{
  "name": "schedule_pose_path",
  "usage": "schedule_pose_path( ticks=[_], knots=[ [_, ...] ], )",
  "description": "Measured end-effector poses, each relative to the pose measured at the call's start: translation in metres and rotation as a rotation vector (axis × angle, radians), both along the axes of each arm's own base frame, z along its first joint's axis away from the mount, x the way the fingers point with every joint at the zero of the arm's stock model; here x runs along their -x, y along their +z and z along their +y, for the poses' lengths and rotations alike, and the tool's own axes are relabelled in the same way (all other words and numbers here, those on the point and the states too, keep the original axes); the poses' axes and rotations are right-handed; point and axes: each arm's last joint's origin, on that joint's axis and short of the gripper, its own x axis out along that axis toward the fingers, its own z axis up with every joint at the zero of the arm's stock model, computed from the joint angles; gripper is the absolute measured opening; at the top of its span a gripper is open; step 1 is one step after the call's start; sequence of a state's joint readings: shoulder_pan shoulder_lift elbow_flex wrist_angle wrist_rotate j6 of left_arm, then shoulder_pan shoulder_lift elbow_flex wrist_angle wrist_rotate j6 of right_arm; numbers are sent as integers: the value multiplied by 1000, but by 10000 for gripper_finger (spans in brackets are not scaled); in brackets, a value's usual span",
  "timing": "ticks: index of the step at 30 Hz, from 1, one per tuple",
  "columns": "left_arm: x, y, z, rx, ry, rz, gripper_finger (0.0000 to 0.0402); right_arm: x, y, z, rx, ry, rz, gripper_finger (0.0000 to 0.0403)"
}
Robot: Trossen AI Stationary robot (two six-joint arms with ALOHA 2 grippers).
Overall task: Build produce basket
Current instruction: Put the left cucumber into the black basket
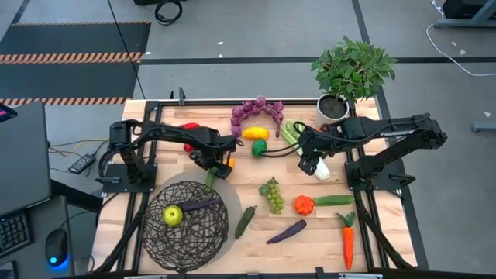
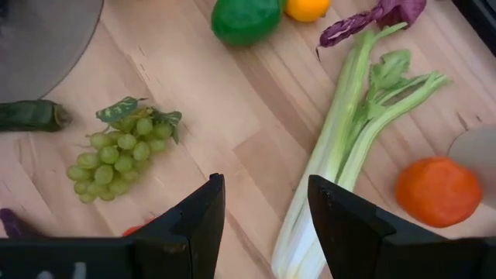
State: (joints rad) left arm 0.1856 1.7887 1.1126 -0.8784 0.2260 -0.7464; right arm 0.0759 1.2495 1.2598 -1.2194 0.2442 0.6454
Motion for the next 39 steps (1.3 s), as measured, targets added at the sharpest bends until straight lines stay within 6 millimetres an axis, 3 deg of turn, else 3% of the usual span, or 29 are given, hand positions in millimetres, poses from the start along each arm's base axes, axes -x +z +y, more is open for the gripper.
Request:
schedule_pose_path(
  ticks=[9, 13, 20, 24, 29, 33, 39],
  knots=[
    [-5, -6, -8, -50, -70, -5, 300, 1, 0, -1, 13, 8, 12, 190],
    [-5, -6, -12, -64, -92, 0, 253, 1, 0, -1, 28, -2, 12, 190],
    [-4, -5, -14, -74, -114, 0, 127, 1, 0, -1, 23, -20, 8, 190],
    [-7, 3, -14, -76, -144, -20, 112, 1, 0, -2, 32, -33, 4, 190],
    [-19, 37, -7, -114, -207, -83, 119, 1, 0, -2, 48, -53, -1, 190],
    [-30, 80, -3, -211, -240, -148, 141, 0, 0, -3, 67, -73, -11, 190],
    [-39, 151, -13, -265, -307, -277, 132, 0, 0, -4, 79, -72, -14, 190]
  ],
)
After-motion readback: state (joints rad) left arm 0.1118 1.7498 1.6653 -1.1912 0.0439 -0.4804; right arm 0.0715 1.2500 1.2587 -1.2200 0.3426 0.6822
